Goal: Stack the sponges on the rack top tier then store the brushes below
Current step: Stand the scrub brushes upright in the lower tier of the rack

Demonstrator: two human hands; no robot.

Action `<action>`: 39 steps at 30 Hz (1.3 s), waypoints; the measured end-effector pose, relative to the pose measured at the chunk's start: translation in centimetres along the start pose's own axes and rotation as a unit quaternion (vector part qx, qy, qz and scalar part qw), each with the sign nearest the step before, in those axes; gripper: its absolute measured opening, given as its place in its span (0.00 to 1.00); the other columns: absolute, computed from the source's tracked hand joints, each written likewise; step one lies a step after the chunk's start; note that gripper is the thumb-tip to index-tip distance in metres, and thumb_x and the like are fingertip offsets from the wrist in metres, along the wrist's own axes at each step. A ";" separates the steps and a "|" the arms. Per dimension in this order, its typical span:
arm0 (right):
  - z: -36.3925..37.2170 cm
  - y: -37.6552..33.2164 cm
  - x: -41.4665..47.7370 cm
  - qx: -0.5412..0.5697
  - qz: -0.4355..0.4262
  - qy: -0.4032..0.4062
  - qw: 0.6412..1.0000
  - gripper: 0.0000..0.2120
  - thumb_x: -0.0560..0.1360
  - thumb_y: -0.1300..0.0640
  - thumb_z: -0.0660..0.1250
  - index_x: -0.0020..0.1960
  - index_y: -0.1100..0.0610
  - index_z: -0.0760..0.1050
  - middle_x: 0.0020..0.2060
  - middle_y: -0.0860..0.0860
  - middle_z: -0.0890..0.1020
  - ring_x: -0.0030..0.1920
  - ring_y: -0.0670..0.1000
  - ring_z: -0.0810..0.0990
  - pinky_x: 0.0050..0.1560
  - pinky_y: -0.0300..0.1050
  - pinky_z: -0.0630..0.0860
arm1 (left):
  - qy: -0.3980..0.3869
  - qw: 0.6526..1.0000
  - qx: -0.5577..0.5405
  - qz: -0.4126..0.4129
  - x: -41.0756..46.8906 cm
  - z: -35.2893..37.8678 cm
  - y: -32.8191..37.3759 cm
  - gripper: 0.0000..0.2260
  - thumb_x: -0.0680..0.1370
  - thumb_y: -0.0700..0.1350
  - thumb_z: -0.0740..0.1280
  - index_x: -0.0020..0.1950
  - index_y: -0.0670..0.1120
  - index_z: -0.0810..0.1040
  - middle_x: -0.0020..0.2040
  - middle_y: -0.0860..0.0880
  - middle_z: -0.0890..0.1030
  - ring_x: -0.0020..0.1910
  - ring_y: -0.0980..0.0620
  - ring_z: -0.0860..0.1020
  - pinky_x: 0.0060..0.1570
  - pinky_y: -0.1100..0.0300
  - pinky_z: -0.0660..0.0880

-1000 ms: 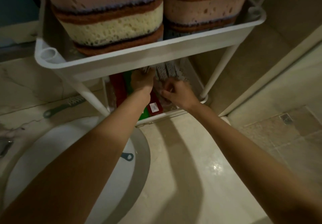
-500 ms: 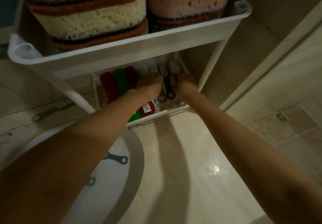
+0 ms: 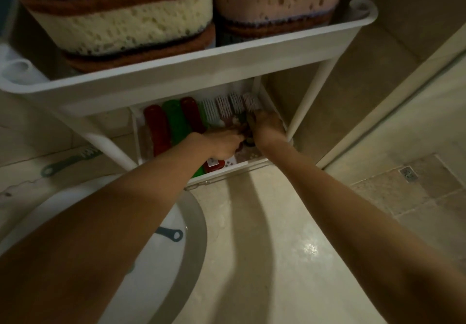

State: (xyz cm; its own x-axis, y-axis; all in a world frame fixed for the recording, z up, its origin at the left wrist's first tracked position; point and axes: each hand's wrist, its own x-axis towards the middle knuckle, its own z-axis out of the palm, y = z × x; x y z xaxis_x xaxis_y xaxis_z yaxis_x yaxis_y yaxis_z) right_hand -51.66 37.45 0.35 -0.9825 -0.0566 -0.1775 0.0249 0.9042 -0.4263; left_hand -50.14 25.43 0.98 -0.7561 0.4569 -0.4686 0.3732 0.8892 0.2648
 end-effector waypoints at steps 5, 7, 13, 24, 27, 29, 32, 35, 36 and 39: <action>0.1 0.0 0.5 0.014 0.006 -0.003 1.000 0.11 0.75 0.64 0.63 0.58 0.63 0.74 0.54 0.61 0.79 0.54 0.59 0.78 0.47 0.45 0.73 | -0.045 0.998 -0.033 -0.030 0.4 -0.1 0.1 0.14 0.81 0.38 0.52 0.64 0.42 0.70 0.49 0.45 0.73 0.32 0.55 0.66 0.30 0.62 0.64; 0.1 -0.1 0.9 0.012 0.012 -0.009 1.000 0.11 0.75 0.65 0.64 0.57 0.63 0.74 0.53 0.61 0.79 0.54 0.59 0.79 0.46 0.45 0.73 | -0.054 0.997 -0.036 -0.032 0.5 -0.1 0.1 0.13 0.81 0.37 0.53 0.63 0.41 0.70 0.43 0.47 0.71 0.32 0.55 0.65 0.30 0.63 0.63; 0.6 -0.2 1.6 -0.029 0.012 -0.003 0.999 0.13 0.76 0.63 0.63 0.60 0.62 0.72 0.57 0.60 0.77 0.58 0.58 0.77 0.54 0.49 0.75 | -0.044 0.998 -0.033 -0.024 0.7 -0.3 -0.1 0.12 0.81 0.39 0.53 0.63 0.43 0.70 0.42 0.47 0.71 0.32 0.55 0.65 0.31 0.62 0.63; 1.0 -0.1 2.0 0.091 0.081 0.006 0.992 0.27 0.78 0.59 0.59 0.73 0.66 0.52 0.69 0.61 0.65 0.66 0.59 0.70 0.65 0.52 0.70 | -0.069 0.993 -0.089 -0.045 0.4 -0.8 -0.3 0.25 0.78 0.34 0.54 0.74 0.48 0.60 0.58 0.41 0.74 0.45 0.47 0.73 0.50 0.50 0.76; 1.1 -0.1 2.2 0.071 0.077 0.006 0.994 0.26 0.80 0.58 0.57 0.73 0.66 0.53 0.70 0.62 0.64 0.66 0.59 0.70 0.64 0.50 0.70 | -0.055 0.992 -0.112 -0.035 0.3 -1.1 -0.1 0.23 0.78 0.34 0.55 0.72 0.47 0.63 0.59 0.40 0.75 0.48 0.42 0.76 0.53 0.48 0.75; 1.1 0.0 2.3 0.112 0.100 0.009 0.989 0.26 0.80 0.56 0.55 0.73 0.65 0.51 0.68 0.60 0.67 0.64 0.58 0.72 0.59 0.47 0.71 | -0.027 0.990 -0.133 -0.033 0.1 -1.2 -0.1 0.20 0.79 0.35 0.55 0.71 0.47 0.65 0.56 0.43 0.76 0.46 0.45 0.76 0.50 0.50 0.77; 0.9 0.0 2.0 0.114 0.111 0.000 0.987 0.27 0.80 0.53 0.54 0.74 0.64 0.52 0.67 0.58 0.69 0.62 0.57 0.72 0.51 0.42 0.68 | 0.038 0.981 -0.179 -0.058 -0.4 -1.6 0.0 0.18 0.80 0.36 0.54 0.70 0.48 0.65 0.58 0.44 0.75 0.49 0.45 0.78 0.51 0.51 0.77; 0.0 -0.3 0.8 0.074 0.087 0.000 0.993 0.21 0.80 0.56 0.53 0.69 0.67 0.62 0.68 0.62 0.67 0.64 0.59 0.71 0.58 0.45 0.68 | 0.102 0.971 -0.197 -0.092 -1.4 -2.6 0.7 0.17 0.80 0.36 0.54 0.67 0.46 0.69 0.62 0.42 0.74 0.57 0.45 0.76 0.50 0.58 0.73; -0.4 -0.6 0.1 0.060 0.058 0.011 0.996 0.18 0.80 0.57 0.53 0.65 0.66 0.67 0.65 0.63 0.70 0.62 0.60 0.72 0.58 0.46 0.68 | 0.121 0.967 -0.203 -0.099 -1.8 -3.0 1.1 0.17 0.80 0.36 0.53 0.68 0.46 0.69 0.64 0.42 0.73 0.59 0.45 0.74 0.51 0.60 0.71; -1.9 -1.4 -2.8 0.093 0.001 0.070 0.993 0.15 0.79 0.58 0.57 0.58 0.66 0.74 0.57 0.64 0.76 0.56 0.61 0.77 0.54 0.49 0.72 | 0.182 0.950 -0.230 -0.106 -4.1 -3.9 2.6 0.17 0.80 0.37 0.53 0.69 0.46 0.68 0.67 0.43 0.71 0.63 0.46 0.72 0.54 0.60 0.67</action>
State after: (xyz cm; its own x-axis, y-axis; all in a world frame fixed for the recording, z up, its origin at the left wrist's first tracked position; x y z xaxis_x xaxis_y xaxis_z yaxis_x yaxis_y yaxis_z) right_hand -49.25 37.13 3.10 -0.9981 0.0158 -0.0595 0.0477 0.8097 -0.5849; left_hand -48.14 25.79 6.89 -0.9554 0.1554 -0.2512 -0.0188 0.8167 0.5767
